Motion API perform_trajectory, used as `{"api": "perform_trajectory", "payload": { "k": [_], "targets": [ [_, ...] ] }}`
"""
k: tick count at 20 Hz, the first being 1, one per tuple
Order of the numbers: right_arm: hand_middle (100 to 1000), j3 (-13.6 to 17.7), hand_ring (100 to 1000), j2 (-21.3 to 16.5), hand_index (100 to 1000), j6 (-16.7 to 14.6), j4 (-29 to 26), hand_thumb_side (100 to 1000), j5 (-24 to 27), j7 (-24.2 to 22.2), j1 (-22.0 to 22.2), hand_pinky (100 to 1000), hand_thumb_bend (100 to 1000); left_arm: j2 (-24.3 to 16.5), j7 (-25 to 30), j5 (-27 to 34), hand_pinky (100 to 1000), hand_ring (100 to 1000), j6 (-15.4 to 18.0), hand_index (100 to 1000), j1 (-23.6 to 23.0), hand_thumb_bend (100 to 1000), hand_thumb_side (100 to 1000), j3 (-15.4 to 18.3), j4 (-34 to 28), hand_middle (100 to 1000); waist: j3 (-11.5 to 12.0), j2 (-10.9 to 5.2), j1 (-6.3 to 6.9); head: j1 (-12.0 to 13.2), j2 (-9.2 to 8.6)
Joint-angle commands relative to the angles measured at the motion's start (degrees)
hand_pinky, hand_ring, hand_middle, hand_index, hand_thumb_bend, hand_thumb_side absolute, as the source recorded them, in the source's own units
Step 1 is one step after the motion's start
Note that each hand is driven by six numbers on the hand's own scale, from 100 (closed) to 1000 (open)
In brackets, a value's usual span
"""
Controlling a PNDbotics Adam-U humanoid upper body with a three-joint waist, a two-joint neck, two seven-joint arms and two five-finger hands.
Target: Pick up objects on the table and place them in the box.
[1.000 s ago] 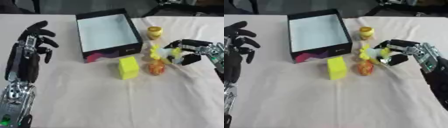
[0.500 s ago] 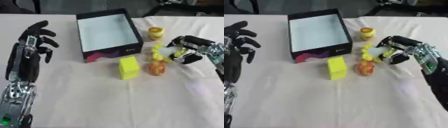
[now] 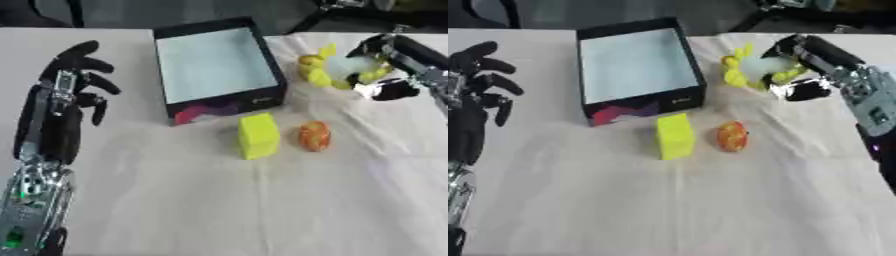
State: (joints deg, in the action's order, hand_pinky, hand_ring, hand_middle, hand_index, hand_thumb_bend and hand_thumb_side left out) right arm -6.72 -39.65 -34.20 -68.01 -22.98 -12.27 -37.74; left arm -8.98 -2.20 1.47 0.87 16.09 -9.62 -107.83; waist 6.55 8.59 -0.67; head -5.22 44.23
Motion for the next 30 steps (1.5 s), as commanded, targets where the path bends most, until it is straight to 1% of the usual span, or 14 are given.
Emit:
{"api": "perform_trajectory", "payload": {
  "k": [1, 6, 7, 8, 15, 17, 18, 19, 20, 23, 24, 25, 26, 30],
  "targets": [
    [303, 0.30, 429, -3.03, 436, 0.89, -3.04, 237, 4.24, -0.81, -2.43, 586, 100, -0.08, 0.36, 0.35, 100, 471, 0.15, 819, 0.93, 100, 824, -0.25, -1.43, 562, 0.48, -0.47, -0.32, -0.62, -0.11],
    [310, -0.64, 438, -1.77, 445, 1.24, -2.38, 240, 6.36, -3.52, -5.41, 607, 100, 0.65, 1.06, 0.41, 100, 470, 0.16, 819, 2.28, 100, 819, -0.88, -1.69, 562, 3.00, 0.12, -0.20, -3.48, -0.11],
    [310, -0.76, 440, -1.50, 447, 1.22, -2.01, 185, 6.37, -3.99, -5.88, 612, 100, 0.81, 1.21, 0.34, 100, 470, 0.18, 819, 2.65, 100, 818, -0.99, -1.78, 562, 3.57, 0.30, -0.17, -4.13, -0.11],
    [315, -0.88, 442, -1.22, 450, 1.20, -1.61, 237, 6.25, -4.45, -6.40, 620, 100, 1.06, 1.41, 0.28, 100, 470, 0.21, 819, 3.19, 100, 816, -1.16, -1.91, 562, 4.45, 0.58, -0.18, -5.13, -0.11],
    [335, -1.17, 461, 0.66, 472, 1.38, 1.38, 237, 4.68, -5.98, -9.12, 646, 100, 2.59, 2.82, 0.78, 100, 470, 0.10, 818, 6.88, 100, 806, -2.29, -2.88, 562, 9.68, 2.39, -0.26, -12.20, -0.11],
    [417, -1.24, 522, 1.54, 576, 1.48, 2.54, 199, 3.44, -5.96, -9.85, 678, 100, 2.91, 3.19, 1.00, 100, 470, 0.06, 818, 7.46, 100, 804, -2.56, -3.14, 562, 10.55, 2.70, -0.26, -14.10, -0.11],
    [476, -1.24, 582, 2.06, 649, 1.50, 3.04, 219, 2.42, -5.63, -10.21, 703, 100, 3.00, 3.34, 1.11, 100, 470, 0.04, 818, 7.59, 100, 805, -2.65, -3.23, 562, 10.77, 2.80, -0.25, -14.79, -0.11],
    [499, -1.21, 609, 2.70, 672, 1.70, 3.67, 220, 1.23, -4.97, -10.53, 713, 100, 3.04, 3.45, 1.19, 100, 470, -0.01, 818, 7.63, 100, 806, -2.71, -3.27, 562, 10.89, 2.85, -0.25, -15.25, -0.11],
    [590, -1.18, 697, 3.36, 749, 2.04, 4.35, 215, -0.03, -4.08, -10.81, 747, 100, 3.07, 3.53, 1.24, 100, 470, -0.04, 819, 7.63, 100, 806, -2.75, -3.28, 562, 10.95, 2.88, -0.25, -15.54, -0.11],
    [625, -1.50, 732, 4.96, 777, 2.95, 5.84, 211, -4.36, -0.84, -11.32, 764, 100, 3.13, 3.63, 1.29, 100, 470, -0.10, 819, 7.66, 100, 806, -2.79, -3.34, 562, 11.03, 2.92, -0.23, -15.91, -0.11],
    [786, -1.70, 860, 5.21, 882, 3.10, 6.20, 198, -5.54, -0.14, -11.29, 845, 100, 3.15, 3.64, 1.30, 100, 471, -0.10, 819, 7.68, 100, 806, -2.80, -3.36, 562, 11.03, 2.93, -0.23, -15.96, -0.11],
    [809, -2.13, 884, 5.70, 895, 3.71, 6.74, 273, -7.68, 0.07, -11.14, 861, 100, 3.19, 3.66, 1.33, 100, 471, -0.10, 819, 7.70, 100, 806, -2.83, -3.39, 562, 11.02, 2.92, -0.24, -16.03, -0.11],
    [847, -2.45, 919, 6.21, 915, 4.11, 7.10, 418, -9.73, 0.18, -11.06, 885, 100, 3.20, 3.67, 1.35, 100, 471, -0.11, 819, 7.69, 100, 806, -2.84, -3.40, 562, 10.98, 2.92, -0.24, -16.09, -0.11],
    [922, -3.14, 968, 6.96, 958, 3.76, 7.29, 629, -14.62, -0.54, -10.51, 936, 100, 3.13, 3.67, 1.35, 100, 471, -0.13, 819, 7.57, 100, 806, -2.85, -3.40, 562, 10.69, 2.85, -0.26, -16.09, -0.11]
  ]
}}
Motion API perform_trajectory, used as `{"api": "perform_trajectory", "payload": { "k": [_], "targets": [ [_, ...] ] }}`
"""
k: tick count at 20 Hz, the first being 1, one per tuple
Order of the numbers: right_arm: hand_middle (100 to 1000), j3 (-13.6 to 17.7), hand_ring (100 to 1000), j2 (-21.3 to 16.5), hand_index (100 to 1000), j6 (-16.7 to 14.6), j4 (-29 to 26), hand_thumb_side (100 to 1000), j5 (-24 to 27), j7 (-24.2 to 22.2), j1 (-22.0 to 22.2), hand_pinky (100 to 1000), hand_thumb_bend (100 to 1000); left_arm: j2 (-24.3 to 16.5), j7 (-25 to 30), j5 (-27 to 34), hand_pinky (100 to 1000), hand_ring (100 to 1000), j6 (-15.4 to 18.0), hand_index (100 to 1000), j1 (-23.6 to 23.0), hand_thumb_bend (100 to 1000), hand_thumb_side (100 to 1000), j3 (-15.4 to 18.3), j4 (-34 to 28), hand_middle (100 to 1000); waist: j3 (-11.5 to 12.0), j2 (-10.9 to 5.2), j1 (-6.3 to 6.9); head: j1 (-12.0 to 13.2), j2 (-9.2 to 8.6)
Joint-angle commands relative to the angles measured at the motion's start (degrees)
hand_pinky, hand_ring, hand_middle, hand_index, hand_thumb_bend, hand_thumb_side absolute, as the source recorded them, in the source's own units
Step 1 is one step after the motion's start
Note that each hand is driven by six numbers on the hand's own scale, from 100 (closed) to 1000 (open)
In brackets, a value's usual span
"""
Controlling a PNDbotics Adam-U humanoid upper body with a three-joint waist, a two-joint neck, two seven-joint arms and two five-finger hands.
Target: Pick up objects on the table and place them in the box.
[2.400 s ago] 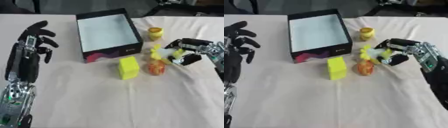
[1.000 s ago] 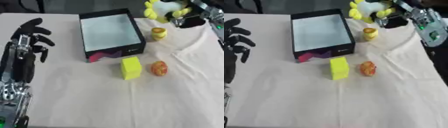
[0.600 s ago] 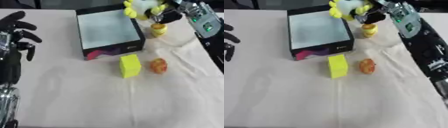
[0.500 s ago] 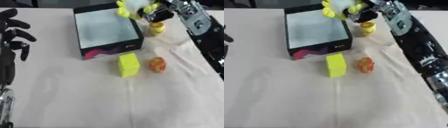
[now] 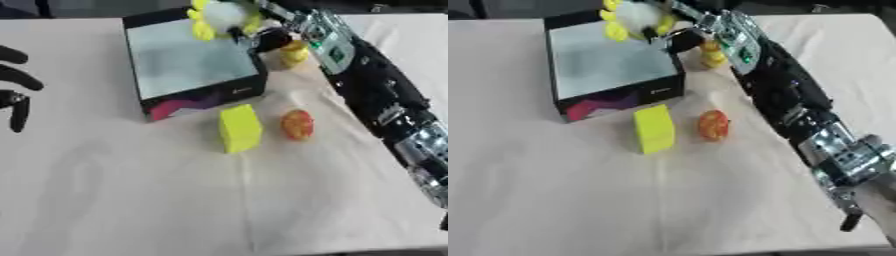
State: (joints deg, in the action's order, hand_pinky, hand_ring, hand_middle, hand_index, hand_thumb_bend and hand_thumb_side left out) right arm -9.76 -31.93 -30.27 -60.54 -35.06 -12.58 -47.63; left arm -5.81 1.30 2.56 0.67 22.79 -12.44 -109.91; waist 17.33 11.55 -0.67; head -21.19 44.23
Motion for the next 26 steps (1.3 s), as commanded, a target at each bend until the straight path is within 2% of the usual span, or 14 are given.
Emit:
{"api": "perform_trajectory", "payload": {
  "k": [1, 3, 6, 9, 10, 13, 16, 19, 22, 26],
  "targets": [
    [924, -0.14, 969, -0.75, 958, -0.34, -0.15, 633, -3.04, -0.93, -0.45, 937, 100, -0.07, 0.15, 0.27, 100, 471, 0.08, 819, 0.83, 100, 806, -0.02, -1.34, 562, -0.18, -0.14, -0.26, -0.14, -0.11],
    [942, 0.18, 981, -1.00, 966, -0.53, -0.43, 646, -2.82, -2.03, -0.13, 952, 100, -0.15, 0.11, 0.27, 100, 471, 0.05, 820, 0.71, 100, 807, 0.01, -1.29, 562, -0.46, -0.22, -0.24, -0.12, -0.11],
    [942, 1.08, 981, -2.14, 966, -0.22, -2.36, 585, 0.02, -2.97, 0.68, 960, 100, -0.30, 0.00, 0.18, 100, 471, 0.05, 820, 0.50, 100, 807, 0.12, -1.21, 562, -1.00, -0.39, -0.23, 0.13, -0.11],
    [942, 2.55, 979, -4.38, 963, 0.91, -4.75, 585, 5.01, -3.37, 1.90, 961, 100, -0.52, -0.15, 0.05, 100, 471, 0.05, 820, 0.13, 100, 807, 0.27, -1.08, 562, -1.75, -0.70, -0.25, 0.48, -0.11],
    [941, 3.01, 979, -5.27, 964, 1.35, -5.51, 523, 6.50, -3.50, 2.37, 962, 100, -0.58, -0.19, 0.00, 100, 471, 0.05, 820, 0.02, 100, 808, 0.30, -1.03, 563, -2.01, -0.78, -0.26, 0.62, -0.11],
    [942, 4.45, 973, -8.30, 967, 2.57, -6.97, 507, 9.01, -4.03, 4.57, 963, 100, -0.78, -0.37, -0.19, 100, 471, 0.10, 821, -0.29, 100, 808, 0.48, -0.89, 563, -2.68, -1.08, -0.35, 1.29, -0.11],
    [946, 5.39, 972, -10.42, 974, 3.42, -6.00, 555, 7.96, -5.20, 6.97, 966, 100, -1.00, -0.48, -0.31, 100, 471, 0.15, 821, -0.62, 100, 807, 0.55, -0.78, 563, -3.11, -1.44, -0.51, 1.82, -0.11],
    [949, 6.09, 972, -11.33, 977, 4.36, -2.52, 601, 4.58, -5.69, 8.52, 966, 100, -1.07, -0.51, -0.40, 100, 472, 0.18, 821, -0.67, 100, 807, 0.57, -0.74, 563, -3.33, -1.59, -0.46, 2.31, -0.11],
    [945, 6.42, 968, -11.24, 976, 4.60, 0.85, 572, 0.75, -4.16, 8.87, 965, 100, -1.08, -0.51, -0.39, 100, 472, 0.15, 821, -0.69, 100, 807, 0.56, -0.70, 562, -3.23, -1.65, -0.41, 2.28, -0.11],
    [944, 6.05, 968, -10.55, 977, 4.26, 4.08, 600, -3.69, -2.15, 8.51, 965, 100, -1.00, -0.47, -0.35, 100, 472, 0.16, 821, -0.60, 100, 807, 0.51, -0.74, 563, -3.01, -1.56, -0.35, 2.19, -0.11]
  ]
}}
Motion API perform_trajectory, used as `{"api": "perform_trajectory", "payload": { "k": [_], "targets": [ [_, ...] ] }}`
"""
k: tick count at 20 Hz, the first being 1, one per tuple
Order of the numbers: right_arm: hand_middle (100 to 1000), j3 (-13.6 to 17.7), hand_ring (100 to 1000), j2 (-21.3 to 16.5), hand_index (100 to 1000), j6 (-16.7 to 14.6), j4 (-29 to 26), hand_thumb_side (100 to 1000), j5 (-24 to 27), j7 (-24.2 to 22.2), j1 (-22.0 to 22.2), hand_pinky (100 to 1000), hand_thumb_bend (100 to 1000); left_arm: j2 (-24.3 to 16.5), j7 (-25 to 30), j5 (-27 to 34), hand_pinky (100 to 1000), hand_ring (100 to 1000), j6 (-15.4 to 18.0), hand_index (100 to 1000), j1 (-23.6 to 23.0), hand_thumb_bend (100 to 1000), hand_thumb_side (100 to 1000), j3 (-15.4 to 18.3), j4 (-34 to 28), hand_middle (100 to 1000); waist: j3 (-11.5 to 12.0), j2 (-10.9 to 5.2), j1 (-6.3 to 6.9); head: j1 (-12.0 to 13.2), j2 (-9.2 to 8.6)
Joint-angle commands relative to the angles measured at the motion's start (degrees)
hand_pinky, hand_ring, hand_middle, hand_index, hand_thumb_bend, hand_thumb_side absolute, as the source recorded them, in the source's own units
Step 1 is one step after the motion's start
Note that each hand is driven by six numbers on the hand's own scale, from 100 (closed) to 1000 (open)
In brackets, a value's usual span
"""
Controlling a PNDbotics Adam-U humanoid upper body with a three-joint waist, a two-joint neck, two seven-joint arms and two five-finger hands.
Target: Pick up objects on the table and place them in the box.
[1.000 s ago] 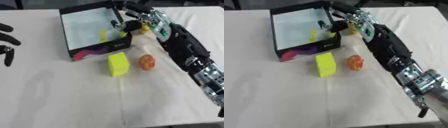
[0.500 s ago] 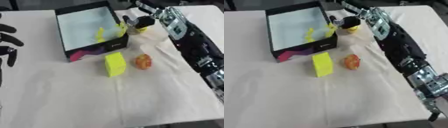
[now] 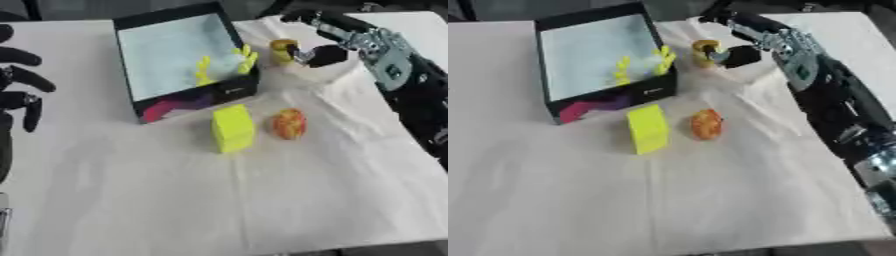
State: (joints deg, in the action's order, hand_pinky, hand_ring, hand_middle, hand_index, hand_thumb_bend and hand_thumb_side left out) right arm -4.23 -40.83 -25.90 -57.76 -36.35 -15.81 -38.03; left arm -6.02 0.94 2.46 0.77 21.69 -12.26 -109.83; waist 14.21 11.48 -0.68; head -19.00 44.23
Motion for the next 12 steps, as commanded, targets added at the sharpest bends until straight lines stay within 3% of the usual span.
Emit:
{"api": "perform_trajectory", "payload": {
  "k": [1, 7, 12],
  "targets": [
    [939, 0.36, 966, -1.43, 976, -0.25, 1.92, 631, -3.42, 1.21, -1.20, 964, 100, -0.74, -0.11, -0.24, 100, 471, 0.06, 821, 0.55, 100, 807, 0.34, -0.84, 563, 0.17, -1.46, -0.32, 0.00, -0.11],
    [904, -0.27, 955, -0.22, 961, -1.68, 3.56, 715, -6.68, -0.31, -1.56, 956, 100, -0.65, -0.12, -0.19, 100, 472, 0.09, 822, 0.58, 100, 807, 0.34, -0.91, 563, 0.33, -1.37, -0.37, -0.05, -0.11],
    [902, -0.47, 952, 0.19, 960, -2.88, 3.14, 713, -6.49, -2.36, -1.84, 956, 100, -0.64, -0.13, -0.14, 100, 472, 0.08, 822, 0.59, 100, 807, 0.34, -0.95, 563, 0.31, -1.37, -0.31, -0.23, -0.11]
  ]
}}
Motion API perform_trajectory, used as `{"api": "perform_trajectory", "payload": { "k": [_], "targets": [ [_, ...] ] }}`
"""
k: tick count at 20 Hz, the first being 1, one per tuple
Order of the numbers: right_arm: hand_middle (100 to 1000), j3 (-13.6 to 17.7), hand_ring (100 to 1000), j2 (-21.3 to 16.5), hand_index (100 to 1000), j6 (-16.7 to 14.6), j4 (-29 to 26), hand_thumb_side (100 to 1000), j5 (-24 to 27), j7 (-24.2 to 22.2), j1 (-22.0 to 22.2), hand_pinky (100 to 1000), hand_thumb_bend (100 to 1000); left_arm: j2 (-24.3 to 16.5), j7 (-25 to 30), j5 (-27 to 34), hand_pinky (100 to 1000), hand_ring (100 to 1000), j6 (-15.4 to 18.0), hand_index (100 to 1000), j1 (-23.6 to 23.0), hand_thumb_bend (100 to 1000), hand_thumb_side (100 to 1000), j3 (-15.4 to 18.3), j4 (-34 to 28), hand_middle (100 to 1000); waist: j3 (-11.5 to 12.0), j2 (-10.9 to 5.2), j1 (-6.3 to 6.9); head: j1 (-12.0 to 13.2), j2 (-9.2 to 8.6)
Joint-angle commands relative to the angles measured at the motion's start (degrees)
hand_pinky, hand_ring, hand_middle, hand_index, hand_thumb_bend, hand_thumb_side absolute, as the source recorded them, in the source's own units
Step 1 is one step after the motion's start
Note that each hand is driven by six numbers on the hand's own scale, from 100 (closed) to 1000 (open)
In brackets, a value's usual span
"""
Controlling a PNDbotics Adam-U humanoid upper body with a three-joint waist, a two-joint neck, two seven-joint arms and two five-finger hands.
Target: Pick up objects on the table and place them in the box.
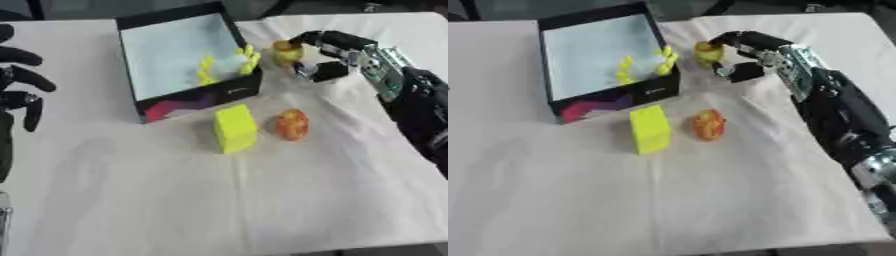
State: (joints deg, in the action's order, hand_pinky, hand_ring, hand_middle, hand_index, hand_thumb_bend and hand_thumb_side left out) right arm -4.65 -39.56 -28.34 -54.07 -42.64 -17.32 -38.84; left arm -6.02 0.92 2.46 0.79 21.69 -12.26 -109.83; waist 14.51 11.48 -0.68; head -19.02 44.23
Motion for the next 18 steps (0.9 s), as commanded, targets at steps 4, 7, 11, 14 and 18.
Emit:
{"api": "perform_trajectory", "payload": {
  "k": [4, 7, 11, 14, 18],
  "targets": [
    [897, 0.05, 944, -0.94, 955, -0.15, -0.73, 593, -0.19, -0.34, -1.32, 952, 100, -0.64, -0.12, -0.10, 100, 472, 0.05, 822, 0.60, 100, 807, 0.33, -0.96, 563, 0.00, -1.36, -0.27, -0.34, -0.11],
    [874, -0.03, 928, -0.57, 931, 0.56, -0.64, 409, -0.72, 1.69, -1.64, 944, 100, -0.63, -0.12, -0.08, 100, 472, 0.03, 822, 0.61, 100, 808, 0.30, -0.96, 563, 0.04, -1.31, -0.24, -0.50, -0.11],
    [780, -0.18, 879, 0.18, 769, 2.47, -0.84, 230, -3.07, 6.97, -2.32, 920, 100, -0.47, -0.10, -0.04, 100, 472, 0.01, 822, 0.80, 100, 807, 0.25, -1.01, 563, 0.25, -1.15, -0.10, -0.74, -0.11],
    [672, -0.28, 833, 0.58, 580, 4.08, -1.09, 212, -5.20, 13.22, -2.52, 895, 100, -0.39, -0.08, -0.01, 100, 472, 0.00, 822, 0.89, 100, 807, 0.23, -1.05, 563, 0.34, -1.05, -0.09, -0.91, -0.11],
    [562, -0.29, 778, 0.80, 355, 5.18, -1.02, 198, -6.22, 21.43, -2.46, 863, 100, -0.37, -0.10, 0.01, 100, 472, 0.01, 822, 0.90, 100, 808, 0.22, -1.07, 563, 0.37, -1.00, -0.13, -0.98, -0.11]
  ]
}}
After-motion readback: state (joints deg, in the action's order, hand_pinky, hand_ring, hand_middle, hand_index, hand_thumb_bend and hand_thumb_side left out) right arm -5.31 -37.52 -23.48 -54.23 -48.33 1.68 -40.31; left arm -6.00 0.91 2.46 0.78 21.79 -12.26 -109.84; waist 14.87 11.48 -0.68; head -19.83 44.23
